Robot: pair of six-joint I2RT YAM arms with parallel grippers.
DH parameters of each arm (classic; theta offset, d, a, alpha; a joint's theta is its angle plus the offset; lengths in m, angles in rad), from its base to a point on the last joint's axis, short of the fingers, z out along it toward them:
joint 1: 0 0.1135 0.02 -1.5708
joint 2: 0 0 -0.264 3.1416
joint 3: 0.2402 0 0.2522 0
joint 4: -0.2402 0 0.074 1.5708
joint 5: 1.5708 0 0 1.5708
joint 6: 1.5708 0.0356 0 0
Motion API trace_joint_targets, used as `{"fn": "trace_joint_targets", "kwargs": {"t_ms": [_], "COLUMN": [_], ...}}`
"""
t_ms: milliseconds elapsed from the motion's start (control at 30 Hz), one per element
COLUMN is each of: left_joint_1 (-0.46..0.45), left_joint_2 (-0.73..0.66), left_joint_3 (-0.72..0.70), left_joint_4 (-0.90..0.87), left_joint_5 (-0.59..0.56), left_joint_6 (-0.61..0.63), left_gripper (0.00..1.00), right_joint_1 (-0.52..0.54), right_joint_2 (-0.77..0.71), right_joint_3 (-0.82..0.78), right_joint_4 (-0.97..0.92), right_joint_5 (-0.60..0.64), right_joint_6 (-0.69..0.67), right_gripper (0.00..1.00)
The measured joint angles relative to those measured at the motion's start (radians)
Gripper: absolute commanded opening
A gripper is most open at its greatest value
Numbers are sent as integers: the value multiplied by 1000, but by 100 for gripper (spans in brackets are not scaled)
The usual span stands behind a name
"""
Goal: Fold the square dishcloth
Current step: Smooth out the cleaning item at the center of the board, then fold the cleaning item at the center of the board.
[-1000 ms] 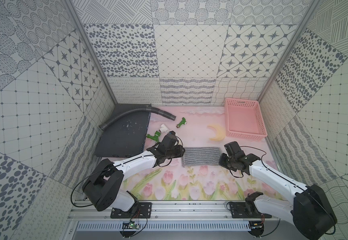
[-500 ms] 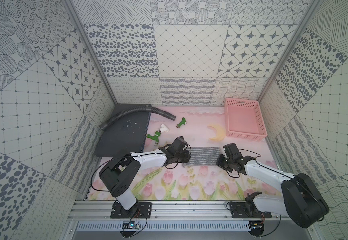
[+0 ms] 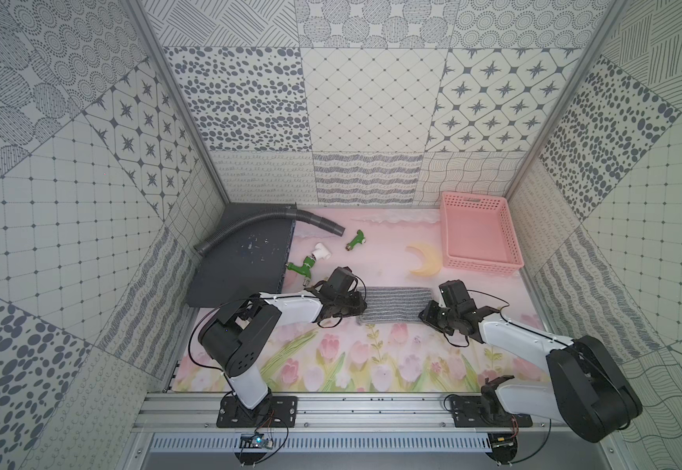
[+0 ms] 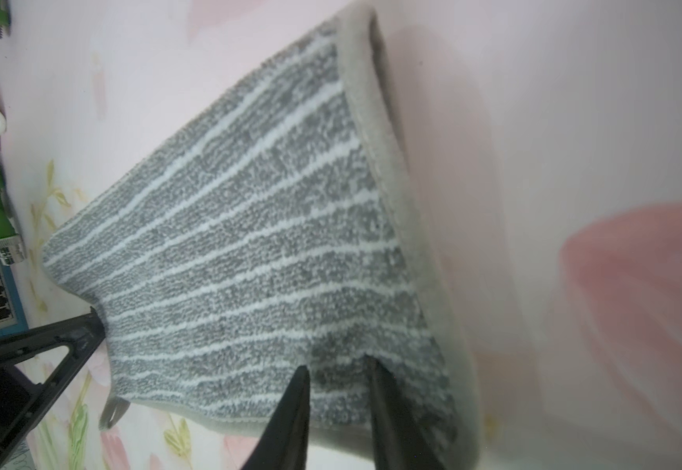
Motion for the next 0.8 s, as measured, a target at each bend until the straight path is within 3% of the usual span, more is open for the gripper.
{"fn": "trace_joint_targets", "kwargs": {"t_ms": [200,400,633,800], "left_joint_1": [1,1,-24,-61], "left_joint_2": [-116,-226,-231,-194], "left_joint_3": [-3,-35,-28,-18], "left_joint_4": [-42,-49,-125,-175], "left_joint_5": [-8,-18,-86,-132], "left_joint_6": [0,-25,-79,-122], "left_gripper": [38,53,59,60], "right_joint_1": [0,-1,-10,-16], "right_joint_2": [-40,-76,-76,-76], "right_joint_3": [24,77,121,121], "right_joint_4": [-27,-69,-122,-154], "right_joint_5": [-11,3,73,118], "right_joint_6": [-36,-61,-78,-75], "right_gripper": [34,41,51,53]}}
